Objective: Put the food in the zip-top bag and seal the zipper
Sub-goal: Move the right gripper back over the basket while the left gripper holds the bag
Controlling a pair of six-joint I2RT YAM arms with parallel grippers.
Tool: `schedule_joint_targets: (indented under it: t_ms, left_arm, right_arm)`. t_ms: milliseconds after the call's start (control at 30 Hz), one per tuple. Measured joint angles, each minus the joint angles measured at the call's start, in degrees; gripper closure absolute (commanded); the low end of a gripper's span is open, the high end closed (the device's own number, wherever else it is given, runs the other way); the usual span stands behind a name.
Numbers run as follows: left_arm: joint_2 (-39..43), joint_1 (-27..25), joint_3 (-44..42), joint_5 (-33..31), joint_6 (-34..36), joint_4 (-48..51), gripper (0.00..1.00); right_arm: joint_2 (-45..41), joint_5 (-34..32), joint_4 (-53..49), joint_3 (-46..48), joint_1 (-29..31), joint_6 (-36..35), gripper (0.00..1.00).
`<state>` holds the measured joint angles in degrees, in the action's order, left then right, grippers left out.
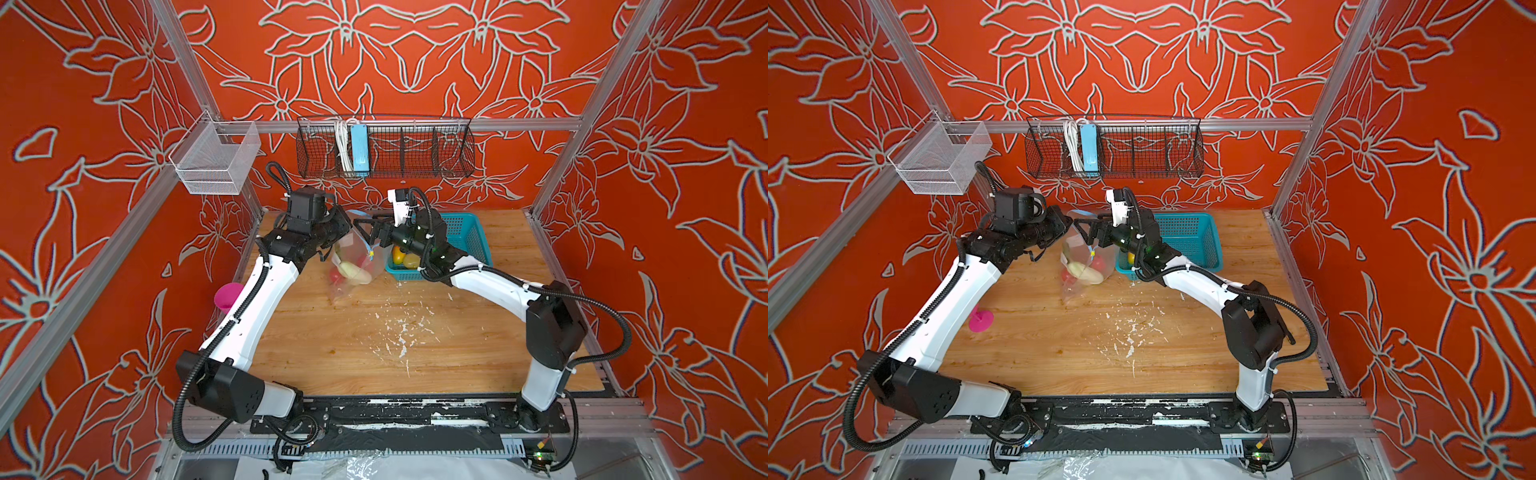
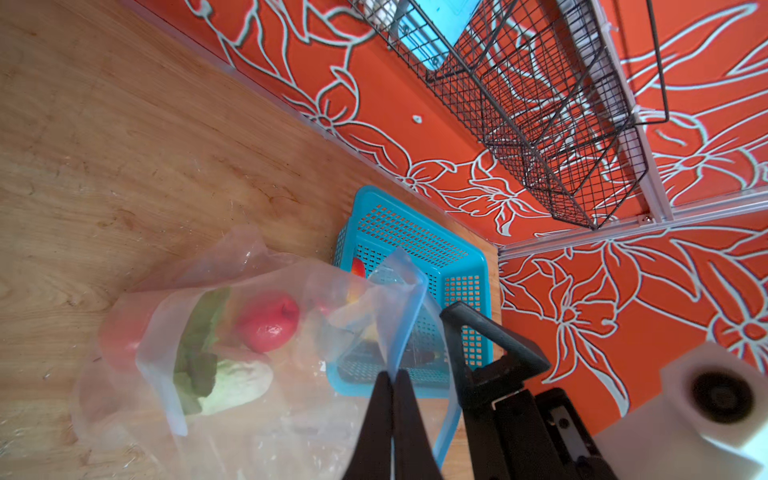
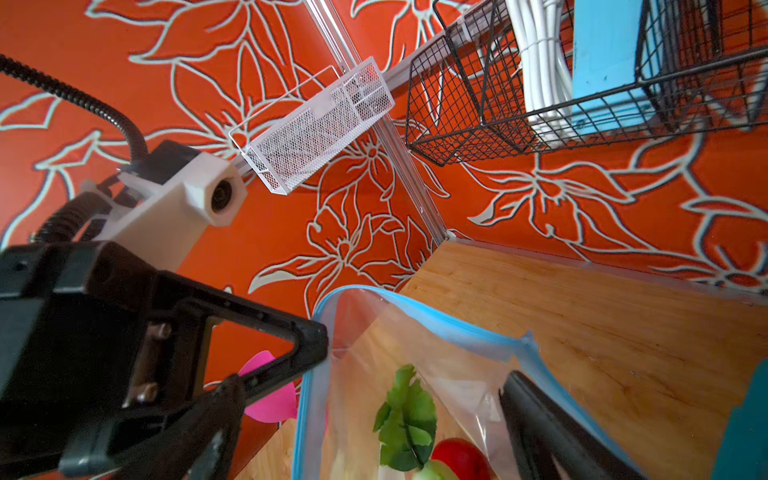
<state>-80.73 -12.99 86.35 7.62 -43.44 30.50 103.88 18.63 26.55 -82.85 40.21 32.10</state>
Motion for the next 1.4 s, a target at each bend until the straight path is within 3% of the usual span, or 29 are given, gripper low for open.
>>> schedule_joint_targets:
  t_ms: [667,1133,1400]
  left_arm:
    - [0.55,1.03,-0.74,-0.42,6.67,0.26,1.0]
    - [-1.33,4.76,3.82,-0.13,10.21,3.74,1.0]
    - [-4.09,5.55,9.31,-0.22,12.85,4.55,1.0]
  right_arm:
    - [-6.64,-3.56,-10.99,-1.01,-1.92,-2.01,0.02]
    - [-10.25,-9.01,-27.69,-3.06,-6.95,-2.25,0.02]
    - [-10.95,-9.38,-32.85,0.98,-10.75,-1.01,0.02]
